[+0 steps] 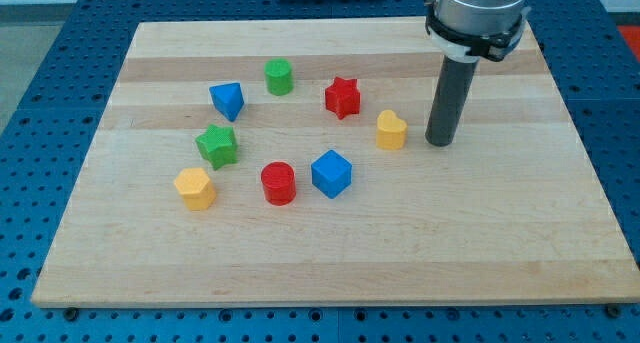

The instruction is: Move the yellow heart slightly left

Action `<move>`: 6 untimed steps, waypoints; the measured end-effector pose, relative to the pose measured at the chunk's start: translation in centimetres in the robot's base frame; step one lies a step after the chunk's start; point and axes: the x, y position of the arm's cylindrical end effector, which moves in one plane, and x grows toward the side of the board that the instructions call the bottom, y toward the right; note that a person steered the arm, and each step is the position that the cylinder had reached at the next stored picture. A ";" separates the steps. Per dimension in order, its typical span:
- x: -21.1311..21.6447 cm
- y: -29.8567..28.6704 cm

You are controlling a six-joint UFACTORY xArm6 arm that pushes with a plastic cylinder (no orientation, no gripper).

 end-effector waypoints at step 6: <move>1.2 1.4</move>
